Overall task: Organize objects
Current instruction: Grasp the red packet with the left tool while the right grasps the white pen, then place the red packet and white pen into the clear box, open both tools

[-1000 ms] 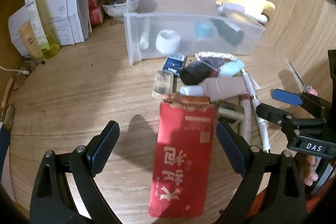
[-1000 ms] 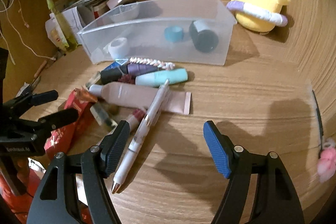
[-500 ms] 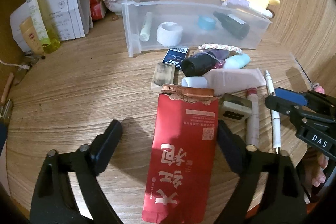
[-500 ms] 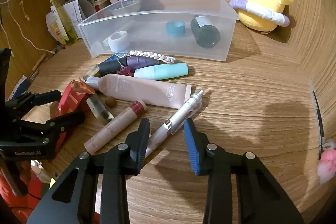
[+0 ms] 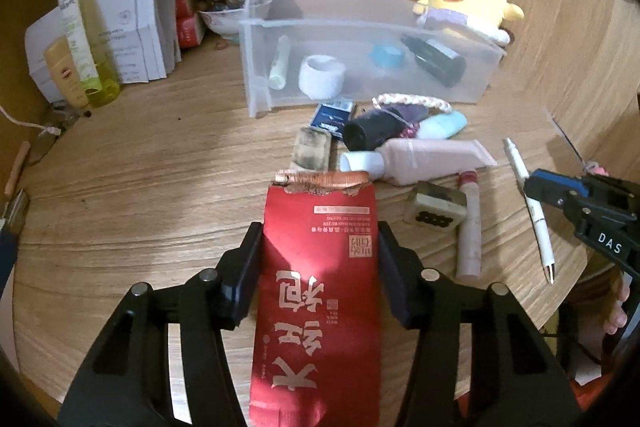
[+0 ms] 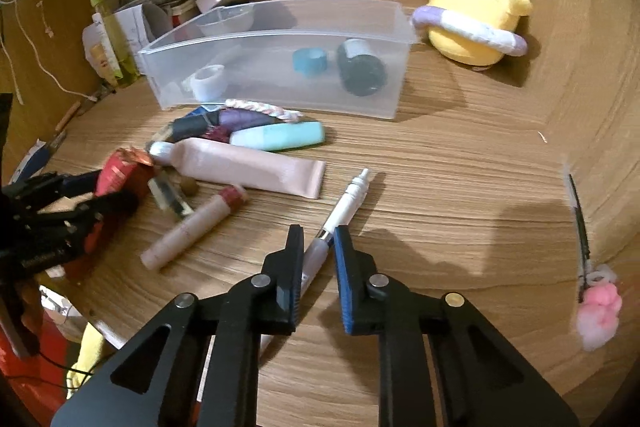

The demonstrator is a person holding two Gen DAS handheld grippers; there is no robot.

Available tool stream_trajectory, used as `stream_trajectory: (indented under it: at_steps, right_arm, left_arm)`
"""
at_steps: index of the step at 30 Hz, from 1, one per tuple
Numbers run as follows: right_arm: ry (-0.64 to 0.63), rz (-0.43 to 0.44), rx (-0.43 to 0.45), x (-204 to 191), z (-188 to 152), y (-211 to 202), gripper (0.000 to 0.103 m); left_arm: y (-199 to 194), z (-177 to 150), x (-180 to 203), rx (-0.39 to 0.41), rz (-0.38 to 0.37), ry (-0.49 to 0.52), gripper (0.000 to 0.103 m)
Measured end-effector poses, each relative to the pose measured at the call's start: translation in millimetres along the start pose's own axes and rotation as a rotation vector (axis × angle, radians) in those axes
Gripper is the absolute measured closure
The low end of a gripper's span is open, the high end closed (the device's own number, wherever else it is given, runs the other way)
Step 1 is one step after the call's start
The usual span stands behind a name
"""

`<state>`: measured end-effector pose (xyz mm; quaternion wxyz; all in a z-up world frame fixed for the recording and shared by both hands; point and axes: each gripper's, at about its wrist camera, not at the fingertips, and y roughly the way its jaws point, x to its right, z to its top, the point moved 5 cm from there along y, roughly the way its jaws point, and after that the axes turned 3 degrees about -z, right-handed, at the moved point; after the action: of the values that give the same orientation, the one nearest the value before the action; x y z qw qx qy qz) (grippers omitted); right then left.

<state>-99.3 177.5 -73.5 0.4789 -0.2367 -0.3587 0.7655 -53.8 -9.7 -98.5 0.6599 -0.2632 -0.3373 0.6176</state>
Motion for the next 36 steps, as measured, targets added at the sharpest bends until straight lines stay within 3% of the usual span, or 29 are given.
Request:
stream_trajectory:
  at_steps: [5, 10, 12, 16, 18, 24, 36]
  right_arm:
    - [0.037, 0.018, -0.037, 10, 2, 1, 0.087]
    - [0.012, -0.011, -0.048, 1, 0, 10, 0.072]
    - [-0.008, -0.032, -0.038, -4, 0, 12, 0.072]
    - [-0.03, -0.056, -0.013, -7, 0, 13, 0.081]
    - [-0.021, -0.053, -0.013, -5, 1, 14, 0.092]
    - [0.032, -0.027, 0.022, 7, 13, 7, 0.093]
    - [0.027, -0.007, 0.209, 12, 76, -35, 0.093]
  left_arm:
    - [-12, 9, -2, 0.041, 0.003, -0.009, 0.05]
    - [-19, 22, 2, 0.081, -0.005, -0.006, 0.05]
    - [-21, 28, 4, 0.099, -0.013, -0.004, 0.05]
    - [-25, 38, 9, 0.125, -0.025, 0.001, 0.05]
    - [-29, 45, 11, 0.141, -0.033, 0.004, 0.05]
    - [-42, 64, 15, 0.191, -0.052, 0.007, 0.05]
    - [-50, 104, 11, 0.252, -0.035, -0.005, 0.05]
